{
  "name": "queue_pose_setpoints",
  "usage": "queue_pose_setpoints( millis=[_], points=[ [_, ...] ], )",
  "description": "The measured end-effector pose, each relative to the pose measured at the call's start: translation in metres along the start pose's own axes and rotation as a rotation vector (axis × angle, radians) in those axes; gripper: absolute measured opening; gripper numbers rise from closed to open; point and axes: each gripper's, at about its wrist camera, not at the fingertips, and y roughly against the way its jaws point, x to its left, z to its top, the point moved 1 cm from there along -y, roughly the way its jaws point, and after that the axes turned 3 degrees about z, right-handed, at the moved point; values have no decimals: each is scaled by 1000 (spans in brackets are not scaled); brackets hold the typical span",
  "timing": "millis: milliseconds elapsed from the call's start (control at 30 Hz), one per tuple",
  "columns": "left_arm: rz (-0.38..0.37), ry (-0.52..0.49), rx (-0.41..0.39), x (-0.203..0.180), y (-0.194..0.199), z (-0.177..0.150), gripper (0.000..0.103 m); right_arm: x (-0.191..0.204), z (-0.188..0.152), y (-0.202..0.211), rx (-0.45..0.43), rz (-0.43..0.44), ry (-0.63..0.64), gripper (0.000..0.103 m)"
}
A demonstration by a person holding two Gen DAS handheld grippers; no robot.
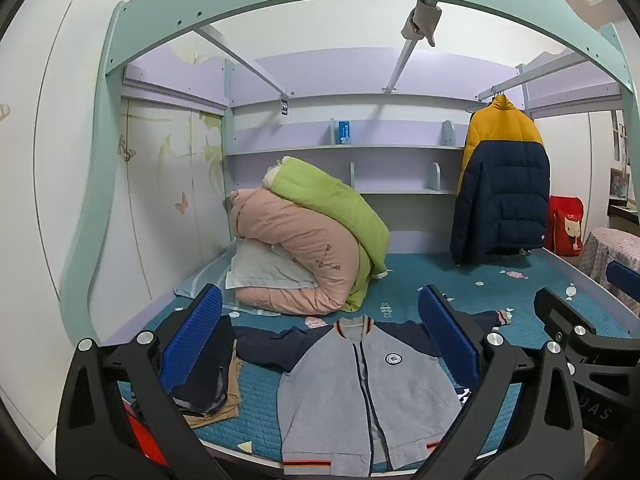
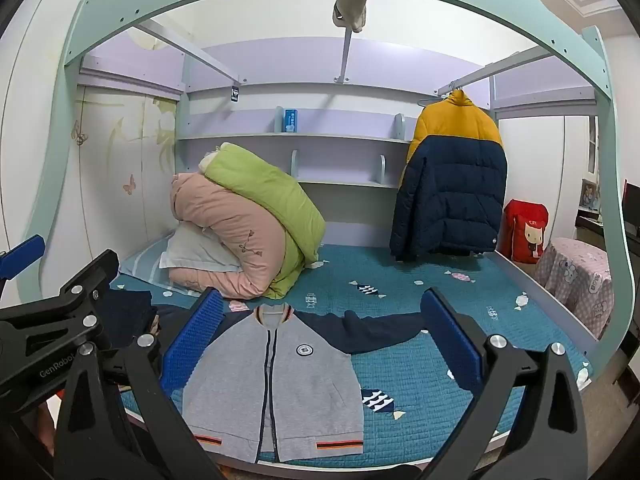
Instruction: Fold large clothes
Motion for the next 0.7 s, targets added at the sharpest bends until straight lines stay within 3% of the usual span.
queue_pose_setpoints(
  millis=[700],
  points=[
    [-1, 6, -7, 0, 0, 0, 98, 1, -5, 1, -9, 1, -6, 96]
  ],
)
